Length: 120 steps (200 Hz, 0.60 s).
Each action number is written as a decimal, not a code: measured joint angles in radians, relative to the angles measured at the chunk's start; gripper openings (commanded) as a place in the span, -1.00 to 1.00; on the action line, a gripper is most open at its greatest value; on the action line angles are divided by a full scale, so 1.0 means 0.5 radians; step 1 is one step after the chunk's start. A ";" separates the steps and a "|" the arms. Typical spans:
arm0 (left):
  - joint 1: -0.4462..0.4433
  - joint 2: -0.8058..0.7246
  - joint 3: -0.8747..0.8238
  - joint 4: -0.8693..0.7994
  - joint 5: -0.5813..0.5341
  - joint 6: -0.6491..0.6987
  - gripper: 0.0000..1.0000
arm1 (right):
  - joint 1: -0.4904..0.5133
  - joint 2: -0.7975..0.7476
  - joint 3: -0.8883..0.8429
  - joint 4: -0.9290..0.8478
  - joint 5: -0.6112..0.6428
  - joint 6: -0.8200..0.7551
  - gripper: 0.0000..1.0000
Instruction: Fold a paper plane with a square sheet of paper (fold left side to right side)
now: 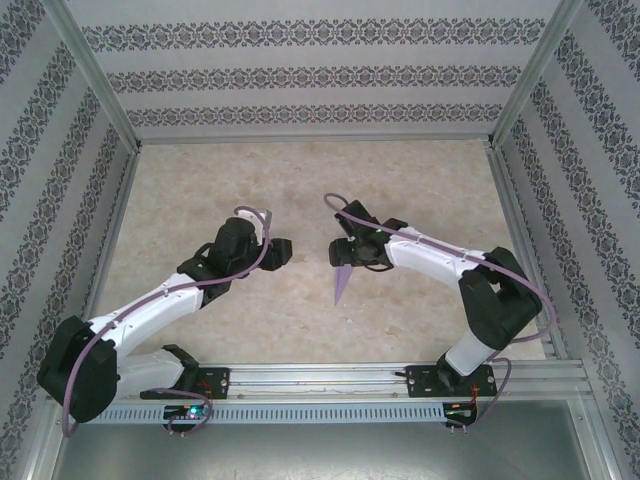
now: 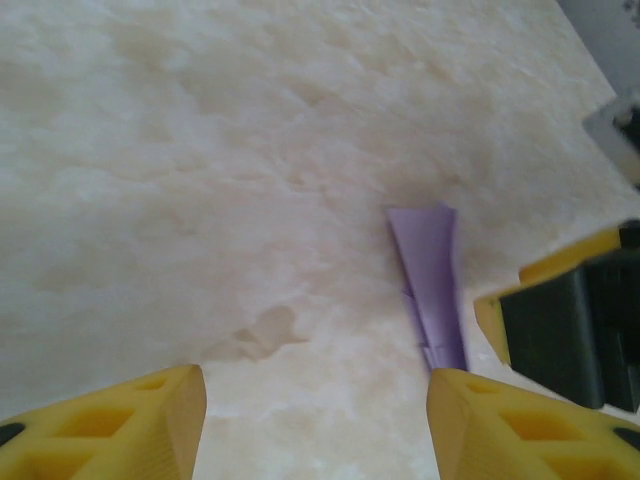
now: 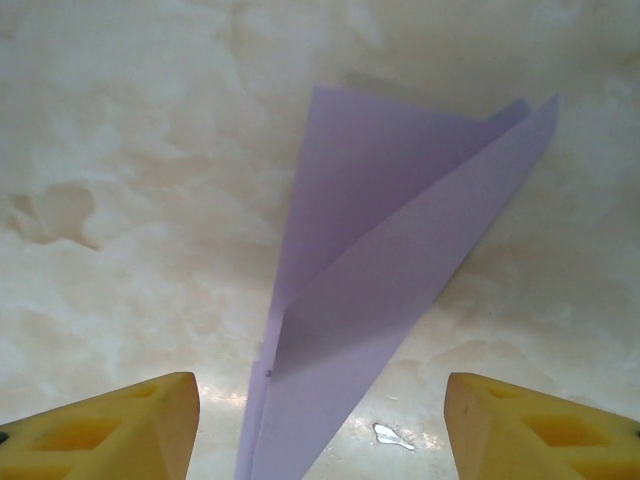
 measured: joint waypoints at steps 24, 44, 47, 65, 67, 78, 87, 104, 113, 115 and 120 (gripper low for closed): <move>0.033 -0.033 -0.037 -0.001 -0.050 0.008 0.21 | 0.007 0.128 0.021 -0.025 0.037 0.020 0.21; 0.048 -0.040 -0.053 -0.001 -0.064 0.008 0.22 | 0.007 0.193 0.028 -0.034 0.046 0.042 0.07; 0.050 -0.040 -0.054 -0.002 -0.064 0.008 0.21 | 0.008 0.198 0.028 -0.037 0.046 0.043 0.04; 0.058 -0.040 -0.057 -0.002 -0.069 0.008 0.22 | 0.014 0.199 0.032 -0.046 0.053 0.050 -0.14; 0.058 -0.040 -0.056 -0.002 -0.069 0.008 0.22 | 0.016 0.199 0.034 -0.046 0.053 0.049 -0.16; 0.058 -0.044 -0.057 -0.004 -0.071 0.008 0.22 | 0.018 0.199 0.037 -0.045 0.058 0.051 -0.30; 0.059 -0.053 -0.057 -0.005 -0.072 0.008 0.22 | 0.021 0.195 0.037 -0.049 0.063 0.050 -0.40; 0.061 -0.069 -0.056 -0.008 -0.078 0.010 0.22 | 0.021 0.172 0.037 -0.062 0.076 0.050 -0.59; 0.068 -0.079 -0.056 -0.010 -0.078 0.012 0.23 | 0.021 0.142 0.037 -0.070 0.084 0.046 -0.72; 0.068 -0.082 -0.056 -0.011 -0.079 0.014 0.23 | 0.021 0.134 0.037 -0.072 0.088 0.051 -0.74; 0.071 -0.086 -0.056 -0.011 -0.085 0.015 0.23 | 0.021 0.111 0.037 -0.076 0.091 0.041 -0.81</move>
